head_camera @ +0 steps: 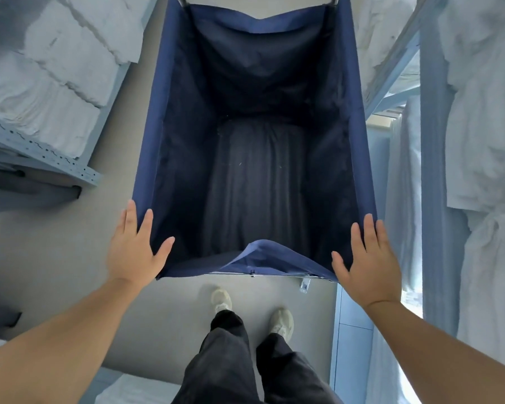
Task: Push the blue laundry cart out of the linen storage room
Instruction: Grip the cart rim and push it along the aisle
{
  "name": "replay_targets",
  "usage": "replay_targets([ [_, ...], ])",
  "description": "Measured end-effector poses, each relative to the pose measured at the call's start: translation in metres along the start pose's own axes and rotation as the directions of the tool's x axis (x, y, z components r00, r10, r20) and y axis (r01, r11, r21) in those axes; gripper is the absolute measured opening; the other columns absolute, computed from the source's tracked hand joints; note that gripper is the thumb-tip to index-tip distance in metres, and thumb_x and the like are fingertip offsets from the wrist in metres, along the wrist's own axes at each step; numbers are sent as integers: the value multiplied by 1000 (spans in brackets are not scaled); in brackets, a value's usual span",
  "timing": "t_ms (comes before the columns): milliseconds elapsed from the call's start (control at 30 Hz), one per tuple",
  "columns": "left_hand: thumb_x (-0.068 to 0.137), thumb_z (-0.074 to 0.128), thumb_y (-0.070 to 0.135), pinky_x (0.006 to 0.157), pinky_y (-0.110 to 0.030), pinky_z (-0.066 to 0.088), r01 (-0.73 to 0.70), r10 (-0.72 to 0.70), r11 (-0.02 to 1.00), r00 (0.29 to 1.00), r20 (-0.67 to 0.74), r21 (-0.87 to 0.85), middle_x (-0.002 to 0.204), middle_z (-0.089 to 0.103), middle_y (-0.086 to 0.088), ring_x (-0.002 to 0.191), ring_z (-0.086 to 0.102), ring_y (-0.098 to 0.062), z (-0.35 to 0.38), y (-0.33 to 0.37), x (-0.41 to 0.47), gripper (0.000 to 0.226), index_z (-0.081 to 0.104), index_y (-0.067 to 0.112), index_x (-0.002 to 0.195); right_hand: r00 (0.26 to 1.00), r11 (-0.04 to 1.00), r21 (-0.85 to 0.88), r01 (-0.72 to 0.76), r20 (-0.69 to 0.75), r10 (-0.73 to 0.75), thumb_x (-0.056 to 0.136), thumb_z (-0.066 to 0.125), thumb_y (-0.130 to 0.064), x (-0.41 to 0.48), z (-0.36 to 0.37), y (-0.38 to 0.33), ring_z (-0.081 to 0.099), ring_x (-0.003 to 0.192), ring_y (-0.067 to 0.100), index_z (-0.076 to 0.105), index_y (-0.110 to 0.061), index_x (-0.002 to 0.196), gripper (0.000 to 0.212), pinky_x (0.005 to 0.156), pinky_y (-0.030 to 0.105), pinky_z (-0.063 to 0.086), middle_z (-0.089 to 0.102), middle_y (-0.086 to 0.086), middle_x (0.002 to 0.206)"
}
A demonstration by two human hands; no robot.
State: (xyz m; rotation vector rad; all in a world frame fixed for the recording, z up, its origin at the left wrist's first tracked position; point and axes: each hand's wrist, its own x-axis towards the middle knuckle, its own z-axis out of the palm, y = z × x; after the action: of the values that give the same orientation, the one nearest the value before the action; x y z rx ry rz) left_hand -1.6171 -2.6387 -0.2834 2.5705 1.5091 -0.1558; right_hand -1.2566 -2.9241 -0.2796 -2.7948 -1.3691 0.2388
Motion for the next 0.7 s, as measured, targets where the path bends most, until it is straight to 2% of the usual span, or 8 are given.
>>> replay_targets([
  [300, 88, 36, 69, 107, -62, 43, -17, 17, 1000, 999, -31, 3, 164, 23, -26, 148, 29, -48, -8, 4, 32, 87, 41, 8, 150, 1000, 1000, -5, -5, -22, 5, 90, 48, -47, 29, -5, -5, 36, 146, 46, 48, 0, 146, 73, 107, 51, 45, 38, 23, 159],
  [500, 87, 34, 70, 105, -62, 44, -28, 28, 1000, 999, -25, 3, 164, 25, -27, 146, 33, -49, -17, 10, 61, 89, 43, 7, 149, 999, 999, -20, -35, -13, 35, 90, 49, -48, 53, -8, -8, 37, 147, 45, 48, -1, 146, 73, 99, 51, 52, 39, 22, 159],
  [700, 87, 35, 68, 104, -62, 45, -78, 78, 997, 996, -48, 6, 163, 26, -28, 146, 33, -51, -21, 13, 97, 88, 43, 5, 149, 997, 997, -8, -76, 8, 76, 90, 67, -43, 82, -11, -13, 30, 151, 41, 44, -2, 148, 74, 91, 50, 57, 34, 18, 163],
])
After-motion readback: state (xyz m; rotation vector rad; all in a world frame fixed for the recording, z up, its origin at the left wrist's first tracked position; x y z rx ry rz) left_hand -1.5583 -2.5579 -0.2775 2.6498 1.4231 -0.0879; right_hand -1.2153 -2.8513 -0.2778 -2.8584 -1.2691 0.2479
